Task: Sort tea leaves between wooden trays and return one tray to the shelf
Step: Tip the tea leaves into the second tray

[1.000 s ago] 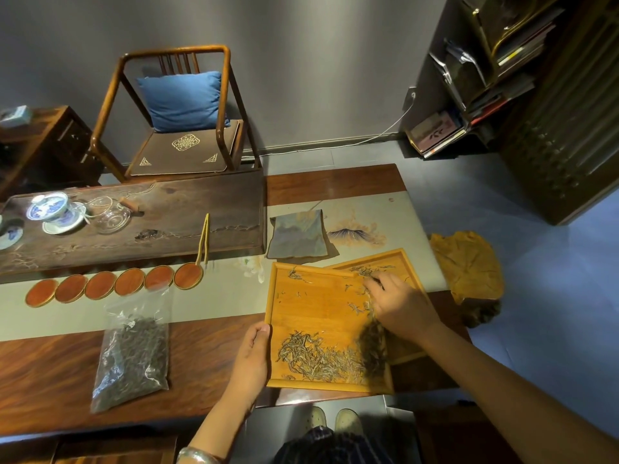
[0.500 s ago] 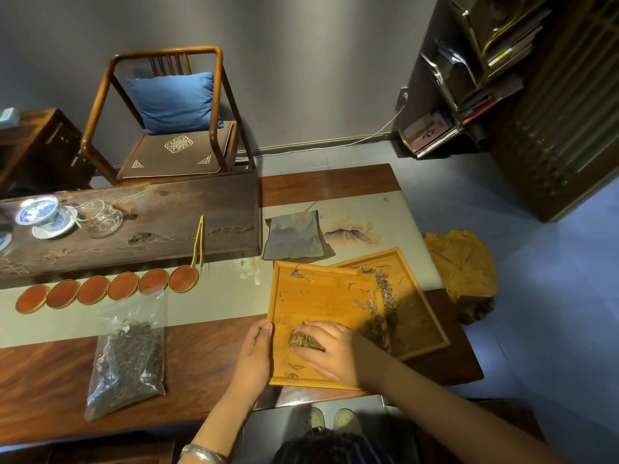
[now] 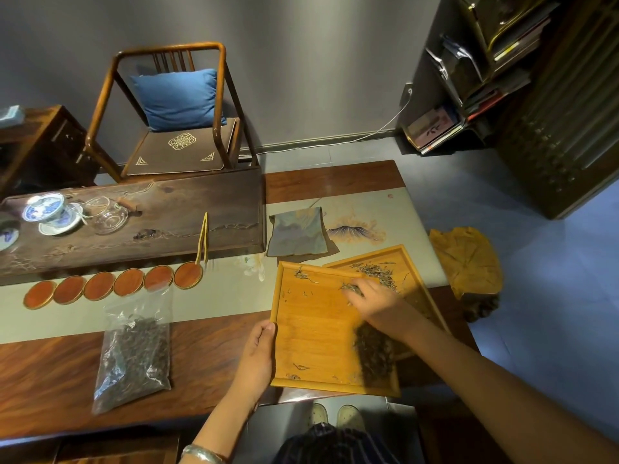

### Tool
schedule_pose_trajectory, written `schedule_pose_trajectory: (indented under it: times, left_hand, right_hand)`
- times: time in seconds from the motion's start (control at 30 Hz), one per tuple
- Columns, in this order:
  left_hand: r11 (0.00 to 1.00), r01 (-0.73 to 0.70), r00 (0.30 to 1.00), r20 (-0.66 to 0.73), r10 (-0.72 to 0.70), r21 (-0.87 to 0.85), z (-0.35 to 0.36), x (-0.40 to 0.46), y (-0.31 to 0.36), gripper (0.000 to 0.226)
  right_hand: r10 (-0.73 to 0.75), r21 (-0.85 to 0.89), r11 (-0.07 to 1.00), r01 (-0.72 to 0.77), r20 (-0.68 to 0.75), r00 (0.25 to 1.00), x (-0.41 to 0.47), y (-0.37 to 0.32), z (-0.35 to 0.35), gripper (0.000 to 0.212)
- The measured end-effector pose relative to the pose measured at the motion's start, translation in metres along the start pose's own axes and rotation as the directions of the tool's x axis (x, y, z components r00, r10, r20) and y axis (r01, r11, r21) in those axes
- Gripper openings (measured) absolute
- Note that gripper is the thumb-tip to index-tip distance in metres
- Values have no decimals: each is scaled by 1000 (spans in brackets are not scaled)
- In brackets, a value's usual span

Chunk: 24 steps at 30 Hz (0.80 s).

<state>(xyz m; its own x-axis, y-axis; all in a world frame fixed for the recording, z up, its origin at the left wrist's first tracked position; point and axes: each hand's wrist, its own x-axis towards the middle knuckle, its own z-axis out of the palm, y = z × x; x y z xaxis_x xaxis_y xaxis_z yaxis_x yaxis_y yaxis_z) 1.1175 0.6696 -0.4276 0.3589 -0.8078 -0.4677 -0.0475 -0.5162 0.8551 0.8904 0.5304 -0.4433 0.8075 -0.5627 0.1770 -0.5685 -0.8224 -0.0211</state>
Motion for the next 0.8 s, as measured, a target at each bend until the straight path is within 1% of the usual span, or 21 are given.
schedule_pose_trajectory:
  times: [0.1, 0.17, 0.2, 0.27, 0.3, 0.33, 0.37, 0.4, 0.43, 0.5, 0.57, 0.7, 0.8]
  left_hand:
    - [1000, 8, 1000, 0, -8, -10, -1, 0, -2, 26]
    - [1000, 4, 1000, -6, -4, -12, -2, 1, -3, 27]
    - [1000, 1, 1000, -7, -1, -12, -2, 1, -3, 27]
    - [1000, -4, 1000, -6, 4, -9, -2, 2, -4, 27]
    - [1000, -4, 1000, -7, 4, -7, -2, 2, -4, 27]
    - [1000, -1, 1000, -9, 0, -9, -2, 3, -4, 27]
    - [1000, 4, 1000, -10, -4, -17, -2, 3, -4, 26]
    - [1000, 7, 1000, -11, -8, -23, -1, 4, -4, 26]
    - [1000, 9, 1000, -11, -9, -24, -1, 4, -3, 26]
    - [1000, 5, 1000, -5, -6, -22, 0, 5, -2, 25]
    - [1000, -1, 1000, -5, 1, -26, 2, 4, -2, 24]
    - [1000, -11, 1000, 4, 11, -6, 4, 4, -1, 24]
    - [1000, -14, 1000, 13, 14, -9, 4, 4, -2, 24]
  right_hand:
    - [81, -49, 996, -78, 48, 996, -2, 14, -6, 24]
    - [143, -42, 989, -141, 72, 987, -4, 19, -10, 22]
    - [150, -28, 988, -149, 74, 986, -5, 20, -13, 24]
    - [94, -26, 995, -92, 73, 993, -7, 19, -18, 25]
    - [74, 16, 997, -76, 107, 991, -10, 18, -21, 29]
    - [81, 100, 990, -98, 163, 983, -15, 16, -25, 37]
    - [83, 177, 976, -127, 241, 967, -23, 14, -27, 50]
    - [48, 213, 970, -117, 305, 951, -31, 12, -29, 62]
    - [-5, 213, 974, -71, 338, 941, -39, 10, -29, 71]
    - [-100, 210, 977, 22, 368, 924, -53, 6, -28, 81]
    - [-123, 227, 973, 37, 379, 917, -59, 5, -26, 80]
    - [-72, 194, 981, -7, 398, 915, -55, 10, -20, 69]
    - [-36, 179, 983, -40, 404, 914, -50, 15, -18, 68]
